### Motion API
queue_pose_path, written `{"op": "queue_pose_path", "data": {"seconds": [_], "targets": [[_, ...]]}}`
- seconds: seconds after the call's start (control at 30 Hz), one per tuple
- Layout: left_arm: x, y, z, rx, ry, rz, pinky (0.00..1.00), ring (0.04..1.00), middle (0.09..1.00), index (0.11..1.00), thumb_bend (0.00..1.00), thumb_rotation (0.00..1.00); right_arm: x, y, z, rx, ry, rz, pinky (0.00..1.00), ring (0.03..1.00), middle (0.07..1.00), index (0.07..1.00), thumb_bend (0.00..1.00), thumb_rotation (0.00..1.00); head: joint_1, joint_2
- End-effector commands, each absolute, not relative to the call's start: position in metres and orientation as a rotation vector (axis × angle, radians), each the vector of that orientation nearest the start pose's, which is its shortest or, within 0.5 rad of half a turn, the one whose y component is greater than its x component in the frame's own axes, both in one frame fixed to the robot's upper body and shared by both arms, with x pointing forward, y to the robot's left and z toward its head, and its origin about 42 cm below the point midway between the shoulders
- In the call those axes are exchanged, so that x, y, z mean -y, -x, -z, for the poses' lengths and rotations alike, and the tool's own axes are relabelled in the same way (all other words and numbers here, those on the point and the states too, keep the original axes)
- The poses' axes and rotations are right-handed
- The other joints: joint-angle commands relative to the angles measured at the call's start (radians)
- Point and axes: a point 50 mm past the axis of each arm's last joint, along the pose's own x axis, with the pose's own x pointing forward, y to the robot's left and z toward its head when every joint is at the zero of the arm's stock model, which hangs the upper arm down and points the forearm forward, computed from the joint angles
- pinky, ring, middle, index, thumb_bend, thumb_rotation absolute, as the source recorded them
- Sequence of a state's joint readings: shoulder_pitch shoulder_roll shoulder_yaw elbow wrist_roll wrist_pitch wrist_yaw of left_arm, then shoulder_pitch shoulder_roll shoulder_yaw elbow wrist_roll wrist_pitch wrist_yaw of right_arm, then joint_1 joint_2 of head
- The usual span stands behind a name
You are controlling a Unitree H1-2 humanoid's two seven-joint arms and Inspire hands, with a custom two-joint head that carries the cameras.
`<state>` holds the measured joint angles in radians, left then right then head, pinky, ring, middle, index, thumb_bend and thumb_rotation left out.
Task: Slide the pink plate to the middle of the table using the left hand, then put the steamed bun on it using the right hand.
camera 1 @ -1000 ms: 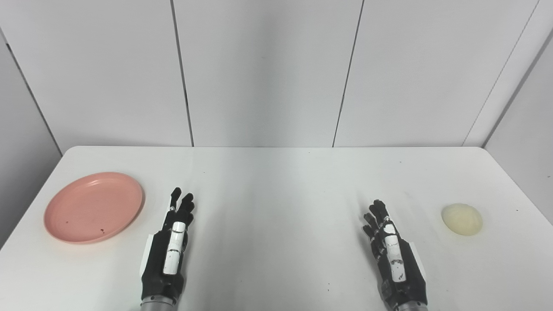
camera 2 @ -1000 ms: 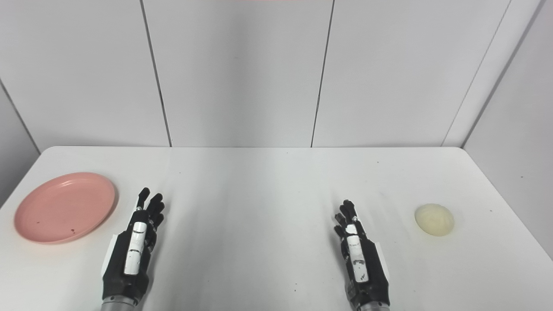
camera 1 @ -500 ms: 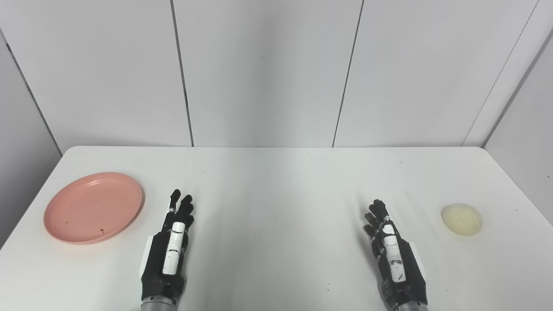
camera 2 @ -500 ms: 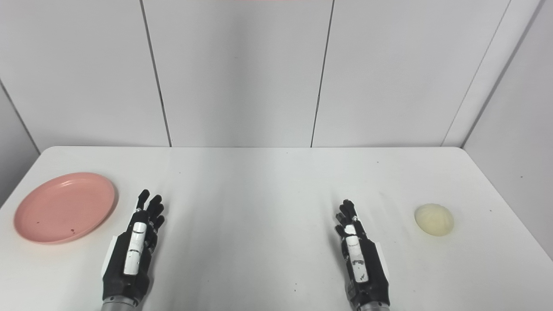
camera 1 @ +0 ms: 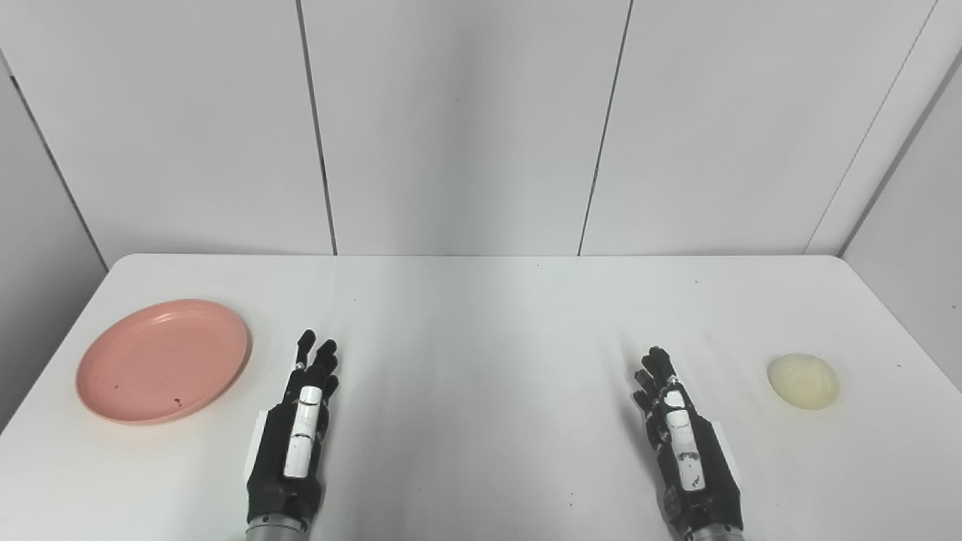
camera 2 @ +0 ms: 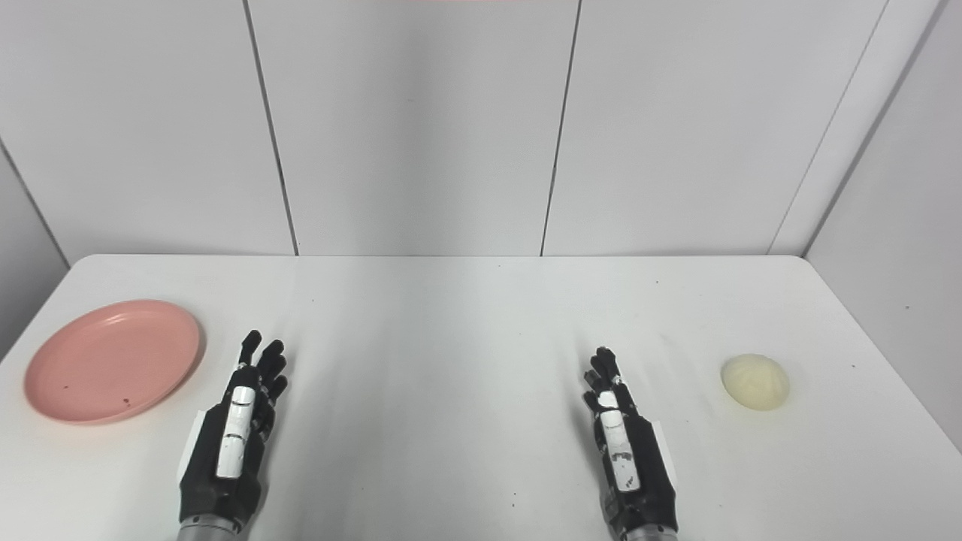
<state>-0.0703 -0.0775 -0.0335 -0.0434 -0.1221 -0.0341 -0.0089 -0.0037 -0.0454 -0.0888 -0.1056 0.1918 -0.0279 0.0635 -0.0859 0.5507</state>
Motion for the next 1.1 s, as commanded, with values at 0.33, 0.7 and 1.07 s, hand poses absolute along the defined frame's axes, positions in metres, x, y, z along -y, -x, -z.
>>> {"op": "queue_pose_path", "data": {"seconds": [0.33,0.7,1.07], "targets": [[-0.166,-0.312,-0.141,0.174,0.175,0.087,1.0,0.982,0.959,1.0,0.74,0.87,0.245,-0.281,-0.122,0.163,-0.149,0.011,0.99,0.97,0.973,0.962,0.87,0.87,0.007,-0.008],[-0.153,-0.312,-0.131,0.175,0.154,0.096,1.0,0.994,0.963,1.0,0.69,0.9,0.258,-0.281,-0.113,0.164,-0.136,0.0,1.0,0.982,0.98,0.976,0.85,0.89,0.108,-0.062],[-0.128,-0.313,-0.114,0.194,0.141,0.099,1.0,0.99,0.973,1.0,0.67,0.9,0.279,-0.281,-0.102,0.144,-0.143,-0.002,1.0,1.0,1.0,1.0,0.79,0.94,0.243,-0.144]]}}
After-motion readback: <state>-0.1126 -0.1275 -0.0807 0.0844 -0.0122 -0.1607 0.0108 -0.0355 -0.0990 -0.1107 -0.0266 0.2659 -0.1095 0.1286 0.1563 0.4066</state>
